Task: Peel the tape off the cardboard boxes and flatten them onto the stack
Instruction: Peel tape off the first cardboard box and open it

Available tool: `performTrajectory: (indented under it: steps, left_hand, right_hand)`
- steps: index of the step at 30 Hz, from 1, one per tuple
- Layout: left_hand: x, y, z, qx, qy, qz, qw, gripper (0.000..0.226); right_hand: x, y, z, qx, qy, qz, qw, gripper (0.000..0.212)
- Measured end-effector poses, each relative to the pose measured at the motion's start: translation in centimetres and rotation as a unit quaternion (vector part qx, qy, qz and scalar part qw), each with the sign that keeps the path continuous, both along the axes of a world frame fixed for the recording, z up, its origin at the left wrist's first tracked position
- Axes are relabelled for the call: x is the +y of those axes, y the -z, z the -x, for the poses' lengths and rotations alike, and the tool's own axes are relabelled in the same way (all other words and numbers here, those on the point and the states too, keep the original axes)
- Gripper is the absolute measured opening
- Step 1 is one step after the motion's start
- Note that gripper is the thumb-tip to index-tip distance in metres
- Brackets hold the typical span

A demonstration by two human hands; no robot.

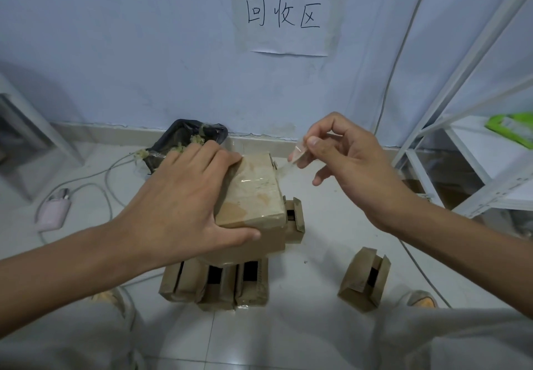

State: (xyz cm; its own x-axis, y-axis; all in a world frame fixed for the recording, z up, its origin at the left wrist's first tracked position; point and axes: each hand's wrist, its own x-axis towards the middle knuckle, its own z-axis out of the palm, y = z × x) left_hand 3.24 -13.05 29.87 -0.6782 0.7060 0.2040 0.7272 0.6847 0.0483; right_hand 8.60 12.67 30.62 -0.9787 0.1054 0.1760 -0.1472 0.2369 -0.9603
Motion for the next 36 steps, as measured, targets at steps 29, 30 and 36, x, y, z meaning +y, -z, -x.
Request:
performTrajectory:
  steps: [29, 30, 36]
  left_hand:
    - [0.2, 0.1, 0.0, 0.053, 0.033, 0.041, 0.997, 0.101]
    - [0.2, 0.1, -0.1, 0.054, 0.034, 0.044, 0.997, 0.101]
    - [-0.3, 0.4, 0.5, 0.058, 0.034, 0.06, 0.996, 0.105]
  right_hand:
    - [-0.6, 2.2, 0.1, 0.063, -0.076, -0.325, 0.941, 0.014]
    - [-0.6, 2.2, 0.2, 0.072, -0.085, -0.363, 0.925, 0.015]
    - [-0.4, 2.4, 0.2, 0.102, -0.115, -0.404, 0.902, 0.014]
